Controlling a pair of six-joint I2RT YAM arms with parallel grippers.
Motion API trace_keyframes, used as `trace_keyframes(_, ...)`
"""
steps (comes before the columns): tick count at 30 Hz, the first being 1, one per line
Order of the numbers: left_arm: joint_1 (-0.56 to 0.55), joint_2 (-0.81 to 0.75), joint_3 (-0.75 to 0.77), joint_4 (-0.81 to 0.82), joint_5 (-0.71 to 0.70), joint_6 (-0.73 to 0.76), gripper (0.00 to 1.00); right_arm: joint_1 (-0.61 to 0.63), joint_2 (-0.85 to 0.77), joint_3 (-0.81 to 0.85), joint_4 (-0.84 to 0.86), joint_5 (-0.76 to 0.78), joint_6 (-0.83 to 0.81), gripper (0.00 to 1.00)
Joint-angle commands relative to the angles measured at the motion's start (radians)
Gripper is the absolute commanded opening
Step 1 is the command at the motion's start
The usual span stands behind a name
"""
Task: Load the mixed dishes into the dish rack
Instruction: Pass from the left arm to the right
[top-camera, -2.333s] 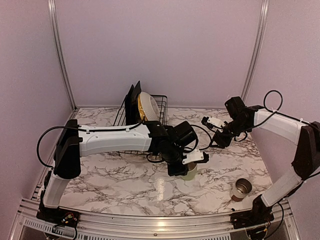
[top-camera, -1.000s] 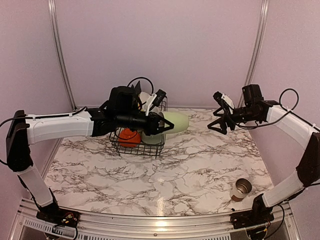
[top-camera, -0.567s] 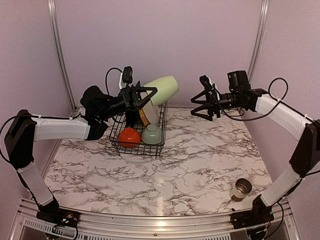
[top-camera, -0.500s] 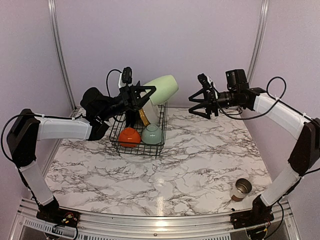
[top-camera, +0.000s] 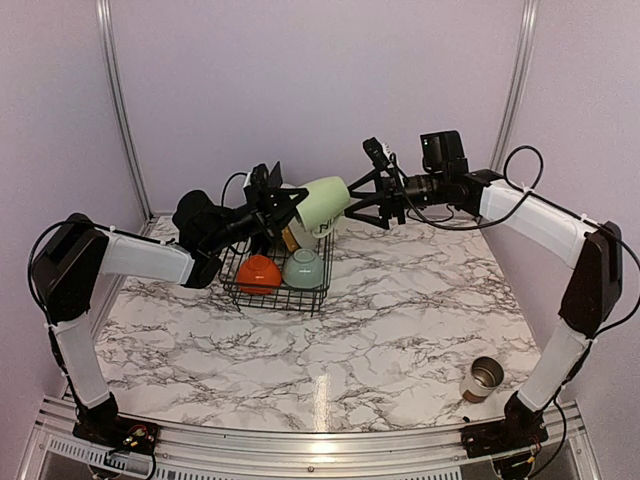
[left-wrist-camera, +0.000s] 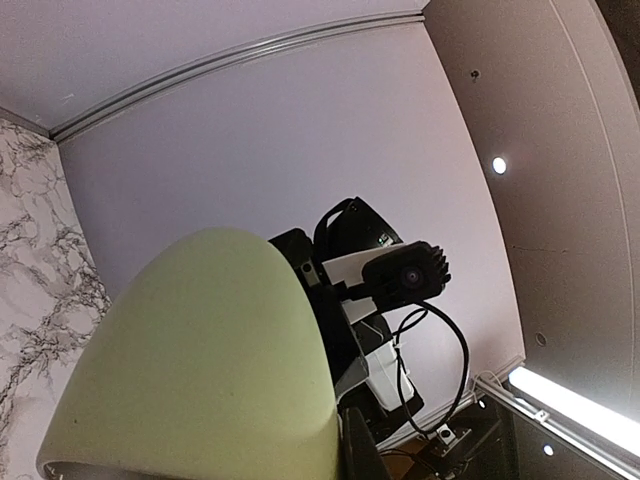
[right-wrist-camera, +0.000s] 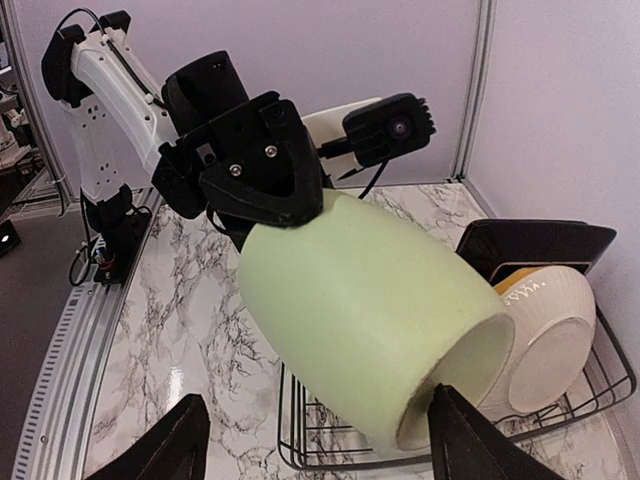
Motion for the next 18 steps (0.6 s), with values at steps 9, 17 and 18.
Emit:
trace_keyframes(9,-0.002,-0.079,0.005,0.522,-0.015,-0.001,0.00,-0.001,0.009,0.011,0.063,0.046,0.139,0.81)
trace_keyframes(17,-0.002,-0.102,0.011,0.524,-0.025,0.018,0.00,-0.057,0.002,-0.034,0.154,-0.015,0.236,0.86)
trace_keyframes(18,-0.002,-0.102,0.017,0.524,-0.025,0.019,0.00,-0.049,0.020,-0.014,0.110,-0.017,0.218,0.86)
